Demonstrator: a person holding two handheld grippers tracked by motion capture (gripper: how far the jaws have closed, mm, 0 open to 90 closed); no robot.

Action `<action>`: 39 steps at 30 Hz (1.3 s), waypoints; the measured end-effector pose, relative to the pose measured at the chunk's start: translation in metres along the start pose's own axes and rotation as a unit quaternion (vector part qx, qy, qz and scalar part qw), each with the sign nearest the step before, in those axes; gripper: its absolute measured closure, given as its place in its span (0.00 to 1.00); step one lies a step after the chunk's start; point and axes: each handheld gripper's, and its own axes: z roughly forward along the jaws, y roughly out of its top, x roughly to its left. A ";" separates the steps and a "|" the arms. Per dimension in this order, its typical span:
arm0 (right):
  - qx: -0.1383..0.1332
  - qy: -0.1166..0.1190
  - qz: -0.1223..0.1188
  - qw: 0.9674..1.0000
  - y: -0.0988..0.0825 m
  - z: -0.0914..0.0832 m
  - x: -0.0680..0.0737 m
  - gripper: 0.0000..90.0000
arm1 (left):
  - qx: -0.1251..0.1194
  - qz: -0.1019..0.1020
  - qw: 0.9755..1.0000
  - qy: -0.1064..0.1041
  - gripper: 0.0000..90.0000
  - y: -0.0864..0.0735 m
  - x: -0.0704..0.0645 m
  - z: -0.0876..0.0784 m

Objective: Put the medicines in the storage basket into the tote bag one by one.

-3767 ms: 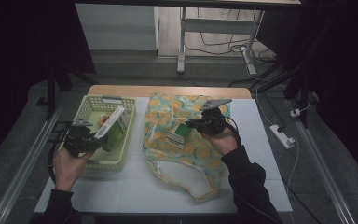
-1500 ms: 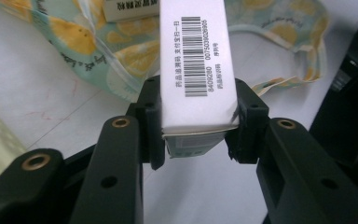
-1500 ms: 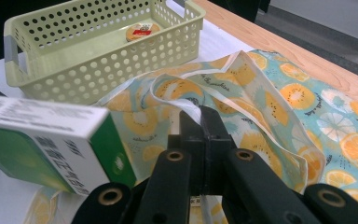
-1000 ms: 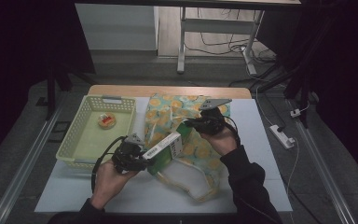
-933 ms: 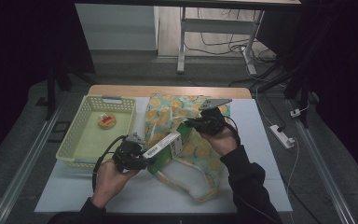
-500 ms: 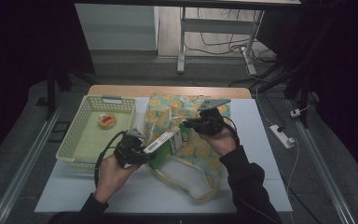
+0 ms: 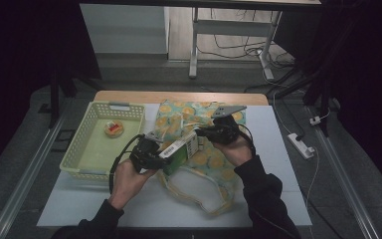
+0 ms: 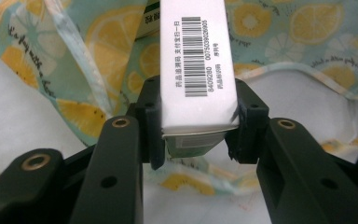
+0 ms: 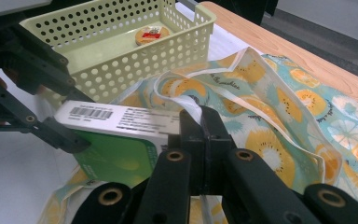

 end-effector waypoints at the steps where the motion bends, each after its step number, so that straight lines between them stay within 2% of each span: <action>1: 0.000 0.000 0.000 1.000 0.000 0.000 0.000 0.99 | 0.000 0.001 1.000 0.001 0.69 0.001 0.000 0.001; 23: -0.002 0.004 0.005 1.000 -0.001 0.000 -0.001 0.99 | -0.017 0.006 1.000 0.018 0.69 0.036 0.004 0.031; 29: 0.000 0.004 0.005 1.000 -0.001 0.001 -0.001 0.99 | -0.026 -0.004 0.999 0.019 0.69 0.039 0.008 0.042; 39: 0.001 0.006 0.005 1.000 -0.001 0.002 -0.001 0.99 | -0.030 -0.012 0.999 0.036 0.69 0.046 0.017 0.055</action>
